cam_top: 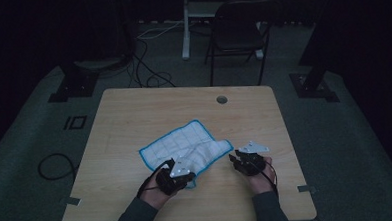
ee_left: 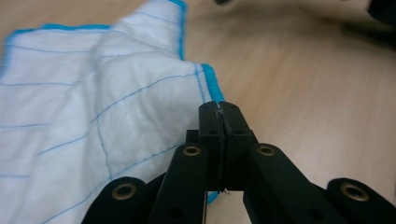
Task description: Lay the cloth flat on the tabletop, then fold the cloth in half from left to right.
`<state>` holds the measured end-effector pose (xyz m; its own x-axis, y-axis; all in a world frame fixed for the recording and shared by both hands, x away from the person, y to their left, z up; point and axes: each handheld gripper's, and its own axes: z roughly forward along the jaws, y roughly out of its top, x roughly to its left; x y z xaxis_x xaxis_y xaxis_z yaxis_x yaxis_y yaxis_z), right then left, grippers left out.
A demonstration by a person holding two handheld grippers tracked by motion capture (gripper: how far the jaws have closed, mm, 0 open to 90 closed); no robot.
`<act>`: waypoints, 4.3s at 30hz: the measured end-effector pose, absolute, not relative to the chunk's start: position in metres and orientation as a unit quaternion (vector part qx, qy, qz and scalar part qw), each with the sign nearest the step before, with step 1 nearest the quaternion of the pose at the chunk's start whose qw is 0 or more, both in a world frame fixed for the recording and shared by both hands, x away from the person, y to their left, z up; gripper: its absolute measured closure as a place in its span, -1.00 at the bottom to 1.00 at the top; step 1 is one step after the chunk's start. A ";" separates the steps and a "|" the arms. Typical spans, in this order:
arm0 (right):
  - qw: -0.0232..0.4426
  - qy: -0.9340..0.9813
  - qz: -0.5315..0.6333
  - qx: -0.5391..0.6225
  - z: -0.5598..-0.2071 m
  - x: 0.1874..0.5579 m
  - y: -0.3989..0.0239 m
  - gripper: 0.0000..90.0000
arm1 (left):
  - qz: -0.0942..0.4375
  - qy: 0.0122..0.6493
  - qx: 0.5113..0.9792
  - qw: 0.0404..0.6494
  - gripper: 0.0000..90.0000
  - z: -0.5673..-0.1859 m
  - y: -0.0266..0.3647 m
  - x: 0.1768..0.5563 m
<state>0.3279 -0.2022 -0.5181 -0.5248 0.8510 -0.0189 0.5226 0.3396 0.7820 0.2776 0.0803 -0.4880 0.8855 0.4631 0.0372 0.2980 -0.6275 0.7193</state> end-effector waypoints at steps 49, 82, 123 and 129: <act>0.157 0.842 0.374 0.355 -0.544 0.324 -0.115 0.27 | 0.170 0.329 0.882 0.290 0.63 -0.527 0.099 0.440; 0.172 0.835 0.352 0.386 -0.542 0.327 -0.159 0.17 | 0.149 0.421 0.835 0.322 0.60 -0.531 0.158 0.380; 0.175 0.825 0.348 0.409 -0.542 0.330 -0.172 0.18 | 0.193 0.476 0.781 0.355 0.28 -0.533 0.191 0.321; 0.171 0.825 0.351 0.409 -0.542 0.327 -0.175 0.18 | 0.198 0.478 0.781 0.349 0.26 -0.535 0.188 0.320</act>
